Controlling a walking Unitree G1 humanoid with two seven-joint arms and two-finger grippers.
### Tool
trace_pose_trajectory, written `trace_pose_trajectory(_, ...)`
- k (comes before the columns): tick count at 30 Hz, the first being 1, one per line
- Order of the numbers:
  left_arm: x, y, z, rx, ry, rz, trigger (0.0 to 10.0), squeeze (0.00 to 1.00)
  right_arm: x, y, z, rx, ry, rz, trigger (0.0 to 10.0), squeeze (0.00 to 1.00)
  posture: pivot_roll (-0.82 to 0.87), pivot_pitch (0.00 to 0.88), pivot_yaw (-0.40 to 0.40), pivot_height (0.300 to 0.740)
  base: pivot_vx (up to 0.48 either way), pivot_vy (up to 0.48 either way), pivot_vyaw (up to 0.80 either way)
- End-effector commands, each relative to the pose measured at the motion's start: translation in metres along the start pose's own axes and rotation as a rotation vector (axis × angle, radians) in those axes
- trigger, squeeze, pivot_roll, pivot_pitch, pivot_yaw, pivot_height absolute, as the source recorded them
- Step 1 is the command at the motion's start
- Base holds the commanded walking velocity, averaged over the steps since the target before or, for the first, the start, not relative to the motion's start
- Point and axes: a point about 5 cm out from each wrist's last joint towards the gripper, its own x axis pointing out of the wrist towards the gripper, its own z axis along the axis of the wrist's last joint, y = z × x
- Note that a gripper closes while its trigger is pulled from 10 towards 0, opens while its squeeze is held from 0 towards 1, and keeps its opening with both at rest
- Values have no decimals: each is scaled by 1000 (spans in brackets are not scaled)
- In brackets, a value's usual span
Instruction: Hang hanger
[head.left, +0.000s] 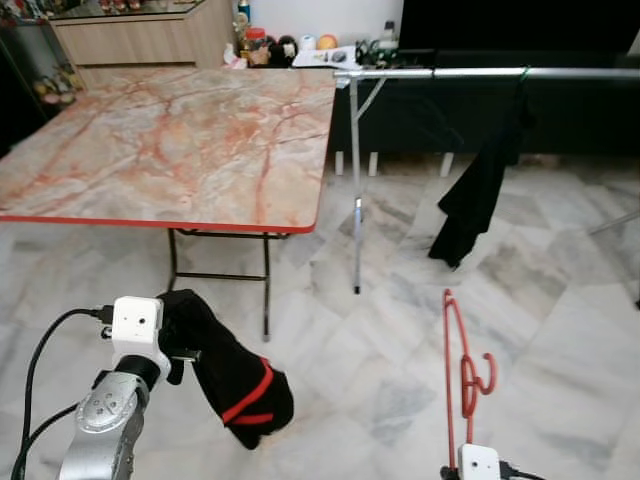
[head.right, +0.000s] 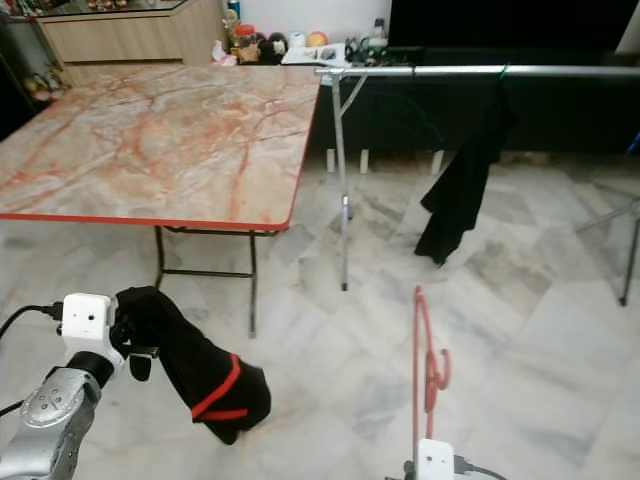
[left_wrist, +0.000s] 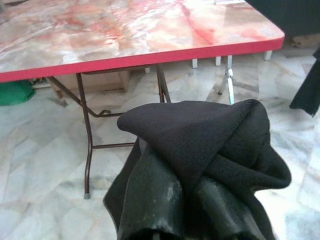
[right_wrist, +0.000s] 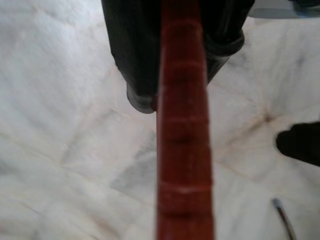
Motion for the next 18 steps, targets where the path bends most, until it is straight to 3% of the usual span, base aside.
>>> trace_pose_trajectory(1, 0, 6, 6, 6, -22, 19, 10000, 0, -1, 4, -3, 8, 9, 3, 10000, 0, 52, 84, 67, 740, 0, 386, 0)
trace_pose_trajectory(8, -1, 8, 6, 8, -23, 24, 10000, 0, -1, 4, -3, 8, 11, 3, 10000, 0, 54, 86, 65, 740, 0, 381, 0)
trace_pose_trajectory(18, -1, 7, 9, 17, -43, 22, 10000, 0, -1, 5, -4, 6, 15, 4, 10000, 0, 54, 86, 65, 740, 0, 0, 0)
